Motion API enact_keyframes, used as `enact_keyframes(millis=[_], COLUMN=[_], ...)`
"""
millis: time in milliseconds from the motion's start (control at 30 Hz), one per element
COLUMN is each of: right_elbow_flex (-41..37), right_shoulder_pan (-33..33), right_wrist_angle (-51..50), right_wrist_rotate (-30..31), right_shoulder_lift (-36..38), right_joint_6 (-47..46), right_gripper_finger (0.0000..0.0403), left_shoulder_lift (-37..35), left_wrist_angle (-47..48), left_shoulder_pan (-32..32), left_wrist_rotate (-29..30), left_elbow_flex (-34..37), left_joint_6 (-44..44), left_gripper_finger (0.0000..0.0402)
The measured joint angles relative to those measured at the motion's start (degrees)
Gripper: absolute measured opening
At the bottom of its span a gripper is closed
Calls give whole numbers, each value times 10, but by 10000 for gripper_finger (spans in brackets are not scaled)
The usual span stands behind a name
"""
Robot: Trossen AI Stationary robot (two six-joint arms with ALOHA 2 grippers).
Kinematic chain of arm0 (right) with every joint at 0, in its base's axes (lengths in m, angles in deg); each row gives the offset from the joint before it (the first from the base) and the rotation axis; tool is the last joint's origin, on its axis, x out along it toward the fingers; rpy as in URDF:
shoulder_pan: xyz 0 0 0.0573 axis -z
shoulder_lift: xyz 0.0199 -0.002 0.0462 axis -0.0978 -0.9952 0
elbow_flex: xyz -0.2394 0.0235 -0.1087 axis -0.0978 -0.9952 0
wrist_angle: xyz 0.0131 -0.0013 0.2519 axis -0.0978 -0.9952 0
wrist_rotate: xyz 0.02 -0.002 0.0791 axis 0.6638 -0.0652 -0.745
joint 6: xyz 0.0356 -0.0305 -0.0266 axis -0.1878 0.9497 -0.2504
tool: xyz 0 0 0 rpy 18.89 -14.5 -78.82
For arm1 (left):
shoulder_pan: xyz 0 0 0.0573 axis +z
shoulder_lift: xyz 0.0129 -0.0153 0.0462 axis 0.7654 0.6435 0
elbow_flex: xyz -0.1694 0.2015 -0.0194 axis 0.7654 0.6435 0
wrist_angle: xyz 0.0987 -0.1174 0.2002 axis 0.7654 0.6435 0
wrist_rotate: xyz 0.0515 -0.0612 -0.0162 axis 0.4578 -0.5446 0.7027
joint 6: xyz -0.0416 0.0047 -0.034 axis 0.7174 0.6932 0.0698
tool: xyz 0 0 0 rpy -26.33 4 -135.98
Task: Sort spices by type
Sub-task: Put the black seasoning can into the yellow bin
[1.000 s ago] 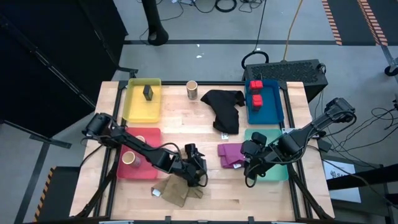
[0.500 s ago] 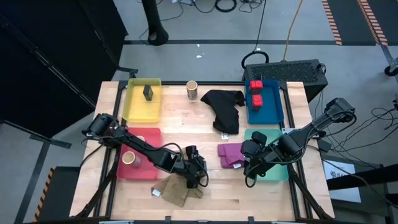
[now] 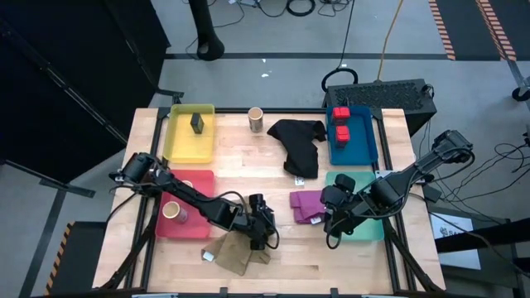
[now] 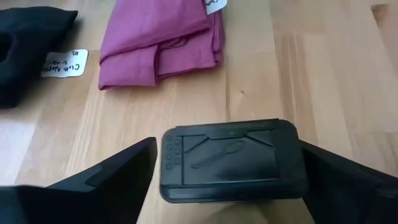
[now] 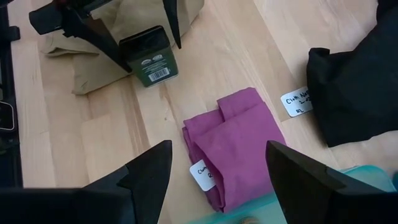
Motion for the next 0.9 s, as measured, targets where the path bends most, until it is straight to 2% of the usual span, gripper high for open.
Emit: enact_keyframes(millis=[233,533,767,900], right_elbow_flex=[0,0,0,0], right_shoulder_pan=[0,0,0,0], right_wrist_angle=[0,0,0,0], right_wrist_rotate=[1,15,16,22], right_shoulder_lift=[0,0,0,0], right_joint_6=[2,10,14,16], right_gripper_finger=[242,242,242,242], left_shoulder_lift=[0,-22,-122,-207], left_wrist_angle=[0,10,65,133], left_shoulder_pan=[0,0,7,25], left_wrist_rotate=[1,8,99,186], left_elbow_flex=[0,0,0,0], left_joint_6=[0,-1,-4,30], left_gripper_finger=[276,275,283,284])
